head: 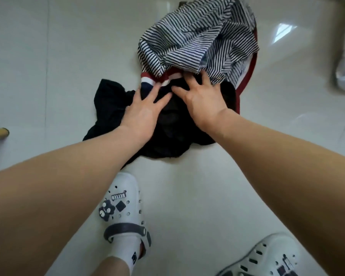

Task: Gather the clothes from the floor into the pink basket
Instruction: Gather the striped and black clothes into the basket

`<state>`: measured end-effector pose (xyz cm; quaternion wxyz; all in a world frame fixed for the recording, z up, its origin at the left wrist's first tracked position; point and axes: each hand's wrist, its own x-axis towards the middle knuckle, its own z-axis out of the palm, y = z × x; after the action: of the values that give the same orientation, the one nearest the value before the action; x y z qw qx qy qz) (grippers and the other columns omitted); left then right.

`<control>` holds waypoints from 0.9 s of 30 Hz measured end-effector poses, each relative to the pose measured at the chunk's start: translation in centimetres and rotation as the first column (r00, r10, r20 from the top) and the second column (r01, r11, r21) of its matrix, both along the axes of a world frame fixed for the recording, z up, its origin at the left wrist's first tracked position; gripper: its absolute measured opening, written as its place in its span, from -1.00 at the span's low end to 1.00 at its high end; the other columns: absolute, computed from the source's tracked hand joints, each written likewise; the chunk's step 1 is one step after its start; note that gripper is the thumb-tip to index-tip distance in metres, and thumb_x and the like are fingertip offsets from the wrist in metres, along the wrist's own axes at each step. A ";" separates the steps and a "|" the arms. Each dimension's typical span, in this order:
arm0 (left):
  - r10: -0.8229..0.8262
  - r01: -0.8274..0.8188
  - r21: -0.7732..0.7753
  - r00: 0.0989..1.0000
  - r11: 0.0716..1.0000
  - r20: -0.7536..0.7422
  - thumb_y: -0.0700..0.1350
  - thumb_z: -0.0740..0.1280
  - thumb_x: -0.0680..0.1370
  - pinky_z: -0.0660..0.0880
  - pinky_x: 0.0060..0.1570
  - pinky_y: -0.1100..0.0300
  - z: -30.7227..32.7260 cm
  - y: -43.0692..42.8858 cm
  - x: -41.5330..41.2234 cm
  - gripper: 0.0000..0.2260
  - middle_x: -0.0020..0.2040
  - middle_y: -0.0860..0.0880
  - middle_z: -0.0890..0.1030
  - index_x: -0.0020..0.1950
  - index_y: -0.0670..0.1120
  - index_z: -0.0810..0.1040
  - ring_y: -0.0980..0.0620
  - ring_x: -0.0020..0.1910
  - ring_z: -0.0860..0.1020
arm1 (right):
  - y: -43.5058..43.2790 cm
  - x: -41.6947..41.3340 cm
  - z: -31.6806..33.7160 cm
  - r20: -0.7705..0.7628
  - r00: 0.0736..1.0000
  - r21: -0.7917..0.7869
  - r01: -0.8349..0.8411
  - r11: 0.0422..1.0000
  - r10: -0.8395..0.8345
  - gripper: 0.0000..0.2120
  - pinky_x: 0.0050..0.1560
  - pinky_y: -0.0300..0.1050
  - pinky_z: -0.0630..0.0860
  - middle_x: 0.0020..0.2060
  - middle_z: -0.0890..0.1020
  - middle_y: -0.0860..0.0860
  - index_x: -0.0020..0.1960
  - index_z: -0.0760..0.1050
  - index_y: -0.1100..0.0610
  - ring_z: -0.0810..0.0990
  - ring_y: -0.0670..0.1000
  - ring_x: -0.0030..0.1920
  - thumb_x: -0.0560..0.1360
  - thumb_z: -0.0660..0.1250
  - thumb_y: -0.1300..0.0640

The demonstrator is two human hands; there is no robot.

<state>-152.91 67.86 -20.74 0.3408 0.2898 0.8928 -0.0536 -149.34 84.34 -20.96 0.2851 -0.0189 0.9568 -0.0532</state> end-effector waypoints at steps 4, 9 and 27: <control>-0.018 0.022 0.126 0.999 0.992 -0.031 -0.27 0.16 0.52 0.47 0.02 -0.06 3.7 0.0 1.0 -0.55 0.40 -0.03 0.42 0.38 0.03 0.45 -0.24 0.06 0.44 | -0.9 2.8 2.6 -0.089 0.988 -0.164 0.108 0.980 -0.124 -0.74 -0.10 0.07 0.52 0.07 0.56 0.12 0.15 0.55 0.10 0.57 0.23 -0.01 0.55 0.15 0.18; -0.045 0.079 0.317 0.992 0.945 -0.114 -0.46 0.26 0.28 0.56 -0.21 -0.06 11.3 0.8 2.8 -0.40 0.21 -0.11 0.58 0.26 -0.08 0.56 -0.26 -0.09 0.48 | 0.0 7.6 9.4 -0.138 0.908 -0.284 0.346 0.894 -0.395 -0.83 -0.33 0.02 0.52 -0.04 0.55 0.09 -0.01 0.56 0.12 0.59 0.22 -0.24 0.41 0.35 0.23; -0.208 0.382 0.653 0.921 0.654 -0.330 -0.35 0.33 0.33 0.50 0.07 0.06 45.6 25.6 10.0 -0.39 0.22 -0.01 0.57 0.40 -0.12 0.42 -0.16 -0.05 0.49 | 18.8 20.7 46.7 -0.577 0.346 -0.376 0.691 0.617 -0.739 -0.59 -0.28 -0.02 0.57 0.12 0.62 0.06 0.06 0.61 0.09 0.63 0.17 -0.14 0.28 0.34 0.39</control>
<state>-142.95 93.42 24.86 0.0865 0.5315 0.8175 0.2044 -128.62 103.11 25.74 -0.1437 0.3728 0.8963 -0.1923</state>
